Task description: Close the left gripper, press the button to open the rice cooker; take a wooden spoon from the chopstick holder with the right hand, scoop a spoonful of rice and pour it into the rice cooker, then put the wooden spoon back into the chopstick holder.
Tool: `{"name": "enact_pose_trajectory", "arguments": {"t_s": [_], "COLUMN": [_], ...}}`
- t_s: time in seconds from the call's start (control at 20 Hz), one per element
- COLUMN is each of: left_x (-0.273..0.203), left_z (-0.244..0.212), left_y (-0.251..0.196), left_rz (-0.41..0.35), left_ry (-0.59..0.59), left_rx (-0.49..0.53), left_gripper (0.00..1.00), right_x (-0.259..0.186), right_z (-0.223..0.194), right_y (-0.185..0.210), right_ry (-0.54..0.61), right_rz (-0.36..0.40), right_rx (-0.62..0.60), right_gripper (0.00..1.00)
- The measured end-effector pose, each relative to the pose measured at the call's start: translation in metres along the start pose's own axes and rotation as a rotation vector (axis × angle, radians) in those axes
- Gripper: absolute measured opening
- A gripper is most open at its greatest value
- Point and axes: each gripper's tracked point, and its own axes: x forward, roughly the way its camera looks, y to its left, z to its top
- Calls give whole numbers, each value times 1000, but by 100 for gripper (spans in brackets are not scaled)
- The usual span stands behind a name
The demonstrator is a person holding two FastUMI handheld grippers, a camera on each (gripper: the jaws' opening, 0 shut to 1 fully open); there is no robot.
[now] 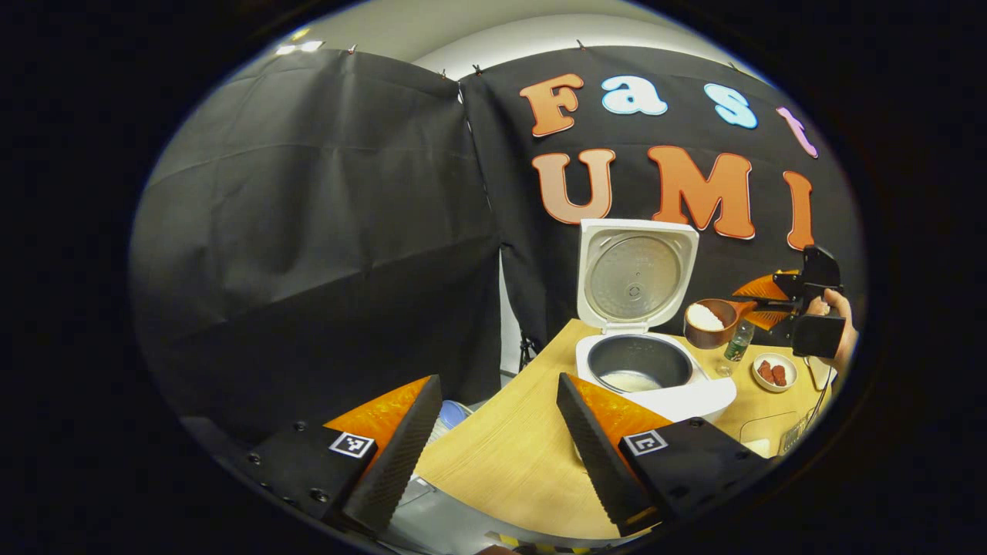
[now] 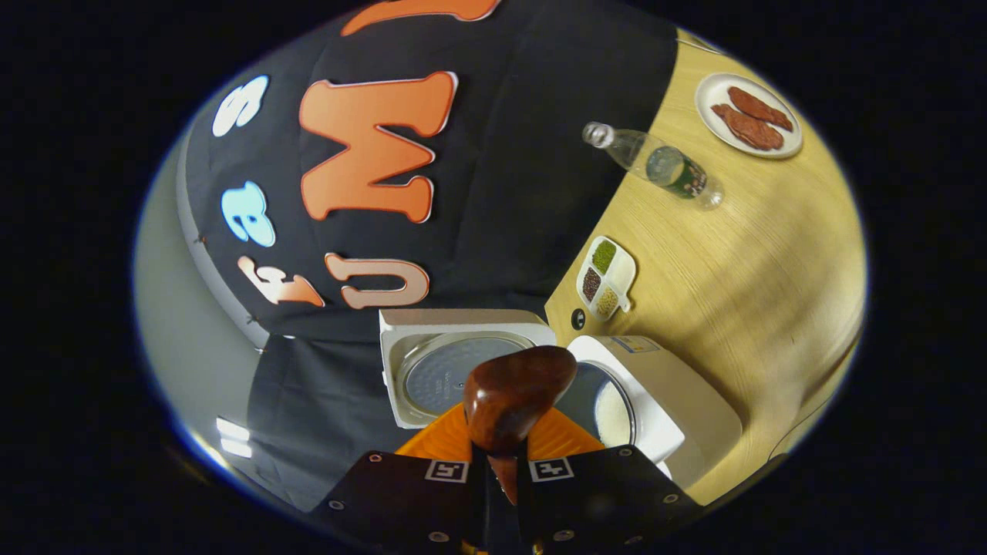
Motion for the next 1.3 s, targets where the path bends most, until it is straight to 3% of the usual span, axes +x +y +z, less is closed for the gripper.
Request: {"name": "enact_pose_trajectory", "arguments": {"t_s": [0.3, 0.4, 0.45, 0.85, 1.3], "left_x": [15, 18, 20, 27, 33], "left_z": [-4, -6, -8, -17, -22], "left_y": [19, 24, 27, 39, 42], "left_rz": [25, 29, 31, 44, 47], "left_ry": [16, 18, 23, 48, 58], "left_rx": [-11, -18, -21, -23, -27], "left_gripper": [97, 97, 97, 97, 97], "right_x": [42, 54, 57, 82, 92], "right_z": [3, 2, 1, -24, -34], "right_y": [28, 28, 28, 26, 40], "right_ry": [-40, -47, -53, -17, 8], "right_rz": [-29, -73, -93, -190, -202], "right_rx": [-154, -258, -318, -715, -934], "right_gripper": [14, 10, 14, 14, 14]}}
